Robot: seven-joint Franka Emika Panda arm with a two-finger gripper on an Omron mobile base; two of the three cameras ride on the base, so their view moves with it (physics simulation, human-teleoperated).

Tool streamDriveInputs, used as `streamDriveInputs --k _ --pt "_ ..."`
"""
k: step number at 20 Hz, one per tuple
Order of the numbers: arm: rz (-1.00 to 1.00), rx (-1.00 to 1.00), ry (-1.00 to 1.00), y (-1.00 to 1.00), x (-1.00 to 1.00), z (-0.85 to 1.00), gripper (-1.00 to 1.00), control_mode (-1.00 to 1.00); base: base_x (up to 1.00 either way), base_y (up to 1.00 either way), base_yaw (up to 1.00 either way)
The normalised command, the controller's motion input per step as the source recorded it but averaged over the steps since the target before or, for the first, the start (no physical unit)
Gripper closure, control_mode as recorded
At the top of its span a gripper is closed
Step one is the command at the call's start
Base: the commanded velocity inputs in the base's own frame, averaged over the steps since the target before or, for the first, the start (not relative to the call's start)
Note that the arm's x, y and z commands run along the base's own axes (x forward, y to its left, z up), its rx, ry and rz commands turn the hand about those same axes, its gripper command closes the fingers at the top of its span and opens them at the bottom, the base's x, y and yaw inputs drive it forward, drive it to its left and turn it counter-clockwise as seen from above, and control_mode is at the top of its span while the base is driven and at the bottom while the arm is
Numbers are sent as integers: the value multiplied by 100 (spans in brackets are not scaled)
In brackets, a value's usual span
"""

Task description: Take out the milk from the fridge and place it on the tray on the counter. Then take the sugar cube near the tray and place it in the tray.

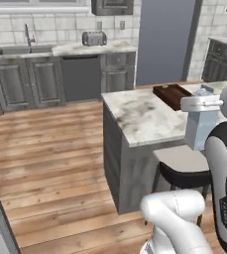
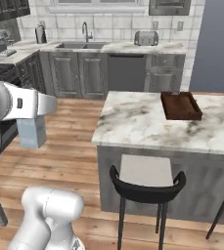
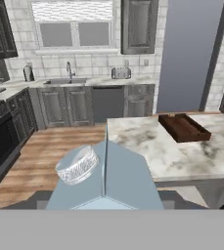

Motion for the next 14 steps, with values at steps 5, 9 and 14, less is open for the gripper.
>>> streamDriveInputs --k 5,9,14 --pt "0 0 0 0 0 0 100 100 -94 -100 -7" --pt "0 0 0 0 0 0 100 100 -69 -100 2" --pt "0 0 0 0 0 0 100 100 -8 -100 13"
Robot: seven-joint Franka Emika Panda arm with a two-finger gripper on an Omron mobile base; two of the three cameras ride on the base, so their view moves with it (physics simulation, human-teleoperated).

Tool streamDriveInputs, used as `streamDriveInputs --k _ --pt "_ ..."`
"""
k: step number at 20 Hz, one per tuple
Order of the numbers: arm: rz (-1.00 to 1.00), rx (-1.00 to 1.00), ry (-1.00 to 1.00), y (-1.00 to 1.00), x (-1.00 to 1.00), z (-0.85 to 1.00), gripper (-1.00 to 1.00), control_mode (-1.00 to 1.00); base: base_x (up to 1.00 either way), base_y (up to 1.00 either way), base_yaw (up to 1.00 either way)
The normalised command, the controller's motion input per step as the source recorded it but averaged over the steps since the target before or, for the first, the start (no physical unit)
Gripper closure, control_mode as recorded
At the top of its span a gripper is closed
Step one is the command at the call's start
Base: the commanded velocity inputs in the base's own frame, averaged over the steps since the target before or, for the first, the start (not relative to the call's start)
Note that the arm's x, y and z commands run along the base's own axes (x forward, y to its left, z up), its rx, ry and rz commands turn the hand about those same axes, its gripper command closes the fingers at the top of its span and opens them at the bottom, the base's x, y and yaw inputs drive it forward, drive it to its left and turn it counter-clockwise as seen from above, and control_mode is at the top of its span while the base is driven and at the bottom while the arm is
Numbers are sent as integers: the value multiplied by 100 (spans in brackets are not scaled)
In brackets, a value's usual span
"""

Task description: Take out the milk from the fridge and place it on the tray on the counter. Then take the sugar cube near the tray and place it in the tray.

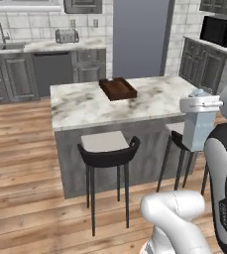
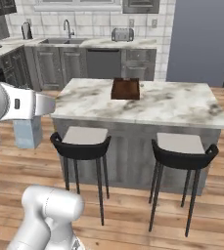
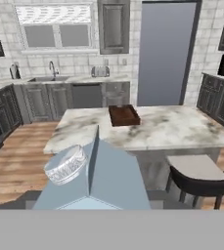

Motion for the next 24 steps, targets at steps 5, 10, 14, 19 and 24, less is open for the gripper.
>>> streamDriveInputs --k 5,10,14,19,24 --pt "0 0 0 0 0 0 100 100 0 -100 14" --pt "0 0 0 0 0 0 100 100 0 -100 15" --pt "0 0 0 0 0 0 100 100 0 -100 18" --pt "0 0 0 0 0 0 100 100 19 -100 18" --pt "0 0 0 0 0 0 100 100 41 -100 23"
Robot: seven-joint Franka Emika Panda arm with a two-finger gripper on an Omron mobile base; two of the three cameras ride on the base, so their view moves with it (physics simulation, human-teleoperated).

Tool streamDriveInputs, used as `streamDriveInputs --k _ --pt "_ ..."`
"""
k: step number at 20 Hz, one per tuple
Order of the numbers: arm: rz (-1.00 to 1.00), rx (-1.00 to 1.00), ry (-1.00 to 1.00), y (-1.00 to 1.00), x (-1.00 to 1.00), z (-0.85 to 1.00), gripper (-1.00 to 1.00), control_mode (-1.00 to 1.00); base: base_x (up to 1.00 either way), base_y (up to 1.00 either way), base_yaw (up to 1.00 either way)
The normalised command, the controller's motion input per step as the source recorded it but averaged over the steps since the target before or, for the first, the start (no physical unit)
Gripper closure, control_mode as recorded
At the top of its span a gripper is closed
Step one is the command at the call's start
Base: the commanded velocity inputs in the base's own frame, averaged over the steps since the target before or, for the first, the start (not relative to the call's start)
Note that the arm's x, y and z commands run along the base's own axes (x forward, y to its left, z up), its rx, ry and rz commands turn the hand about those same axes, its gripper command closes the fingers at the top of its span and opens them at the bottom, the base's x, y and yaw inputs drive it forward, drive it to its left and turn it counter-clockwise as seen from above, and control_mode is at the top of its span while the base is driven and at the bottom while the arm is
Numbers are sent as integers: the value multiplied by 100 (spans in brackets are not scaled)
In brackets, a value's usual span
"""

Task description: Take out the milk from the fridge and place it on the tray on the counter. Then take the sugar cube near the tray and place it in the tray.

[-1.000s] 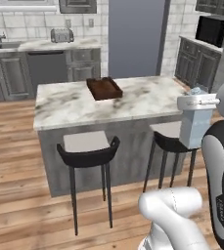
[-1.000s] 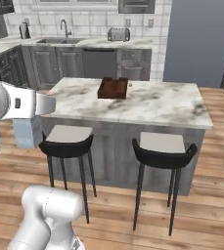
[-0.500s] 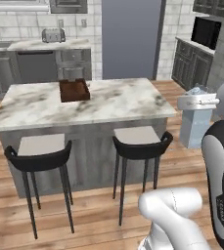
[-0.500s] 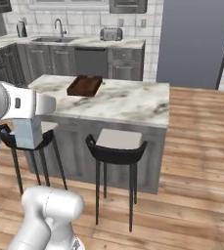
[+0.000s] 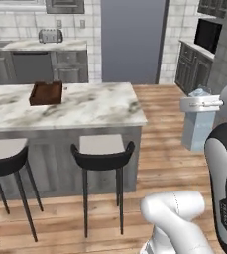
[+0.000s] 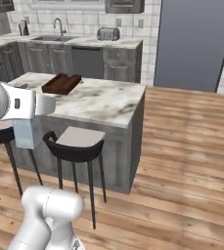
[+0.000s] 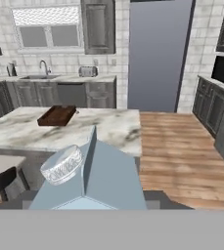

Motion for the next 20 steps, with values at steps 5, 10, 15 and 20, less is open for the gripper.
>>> streamDriveInputs --k 5,10,15,20 --pt "0 0 0 0 0 0 100 100 91 -100 31" --pt "0 0 0 0 0 0 100 100 100 -100 38" --pt "0 0 0 0 0 0 100 100 89 -100 37" --pt "0 0 0 0 0 0 100 100 71 -100 35"
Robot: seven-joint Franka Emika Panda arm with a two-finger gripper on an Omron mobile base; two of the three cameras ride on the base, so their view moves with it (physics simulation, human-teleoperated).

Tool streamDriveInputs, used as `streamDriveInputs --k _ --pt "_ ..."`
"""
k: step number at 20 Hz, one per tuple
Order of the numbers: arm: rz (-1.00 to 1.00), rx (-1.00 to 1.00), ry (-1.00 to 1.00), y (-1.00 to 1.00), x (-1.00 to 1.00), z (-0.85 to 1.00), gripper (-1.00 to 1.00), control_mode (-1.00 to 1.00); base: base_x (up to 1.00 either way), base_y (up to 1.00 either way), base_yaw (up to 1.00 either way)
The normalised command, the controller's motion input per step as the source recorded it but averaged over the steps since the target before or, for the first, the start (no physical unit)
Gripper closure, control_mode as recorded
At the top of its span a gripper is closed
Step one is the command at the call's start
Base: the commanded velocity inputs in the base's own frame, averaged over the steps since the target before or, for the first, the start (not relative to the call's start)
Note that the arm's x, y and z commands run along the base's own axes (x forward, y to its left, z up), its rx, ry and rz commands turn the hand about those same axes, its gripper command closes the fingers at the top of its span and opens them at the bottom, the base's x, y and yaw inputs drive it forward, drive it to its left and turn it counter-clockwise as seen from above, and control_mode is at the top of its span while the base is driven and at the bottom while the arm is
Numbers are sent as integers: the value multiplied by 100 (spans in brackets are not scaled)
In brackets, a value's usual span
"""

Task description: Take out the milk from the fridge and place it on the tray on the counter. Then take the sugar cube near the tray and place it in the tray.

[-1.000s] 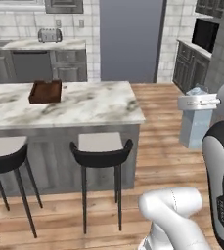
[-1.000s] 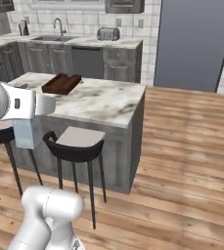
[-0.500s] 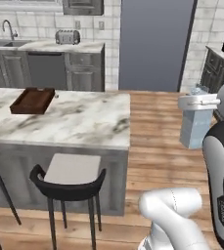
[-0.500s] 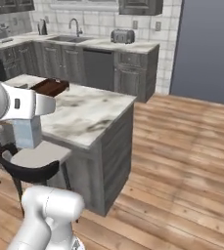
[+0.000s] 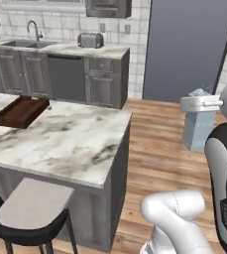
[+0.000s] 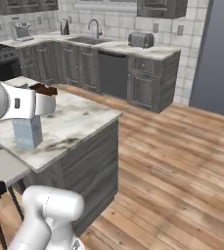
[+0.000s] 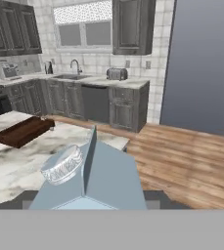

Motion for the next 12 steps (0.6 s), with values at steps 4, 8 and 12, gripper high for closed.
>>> streamDriveInputs --k 4,8,12 --pt "0 0 0 0 0 0 100 100 70 -100 39" --pt "0 0 0 0 0 0 100 100 70 -100 38" --pt "0 0 0 0 0 0 100 100 68 -100 45"
